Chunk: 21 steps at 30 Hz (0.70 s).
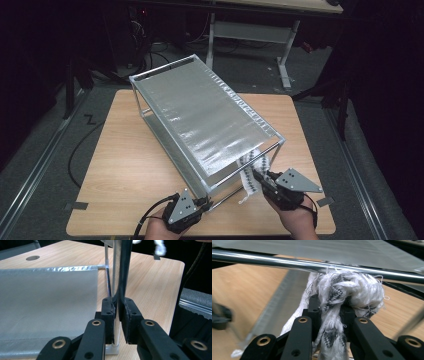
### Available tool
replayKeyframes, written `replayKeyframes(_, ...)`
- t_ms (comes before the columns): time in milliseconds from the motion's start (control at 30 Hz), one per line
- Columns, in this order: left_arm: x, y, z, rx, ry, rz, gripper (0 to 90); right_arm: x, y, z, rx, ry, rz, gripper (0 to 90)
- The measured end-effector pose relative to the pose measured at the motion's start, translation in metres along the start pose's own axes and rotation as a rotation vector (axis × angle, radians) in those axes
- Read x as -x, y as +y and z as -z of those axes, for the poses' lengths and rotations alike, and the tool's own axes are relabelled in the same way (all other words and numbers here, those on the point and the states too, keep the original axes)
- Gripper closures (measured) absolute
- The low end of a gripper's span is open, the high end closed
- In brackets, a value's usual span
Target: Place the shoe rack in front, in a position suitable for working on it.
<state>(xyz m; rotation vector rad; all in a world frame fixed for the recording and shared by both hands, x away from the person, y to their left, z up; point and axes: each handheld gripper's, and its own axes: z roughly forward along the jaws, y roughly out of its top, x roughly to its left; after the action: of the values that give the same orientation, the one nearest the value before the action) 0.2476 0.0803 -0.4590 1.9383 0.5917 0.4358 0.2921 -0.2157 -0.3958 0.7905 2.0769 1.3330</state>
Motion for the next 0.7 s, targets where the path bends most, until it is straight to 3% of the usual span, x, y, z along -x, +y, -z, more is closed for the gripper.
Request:
replayKeyframes(500,0.001,0.002,-0.003,-0.005,-0.008,-0.005,80.6,-0.077,0.01,0.002,0.03,0.206,0.137,76.8)
replayKeyframes(600,0.001,0.002,-0.003,-0.006,-0.008,-0.004,80.6,-0.087,0.012,0.004,0.031,0.215,0.165,76.8)
replayKeyframes(700,0.0,0.003,-0.004,-0.005,-0.013,-0.009,80.6,-0.087,0.013,0.005,0.03,0.215,0.162,76.8)
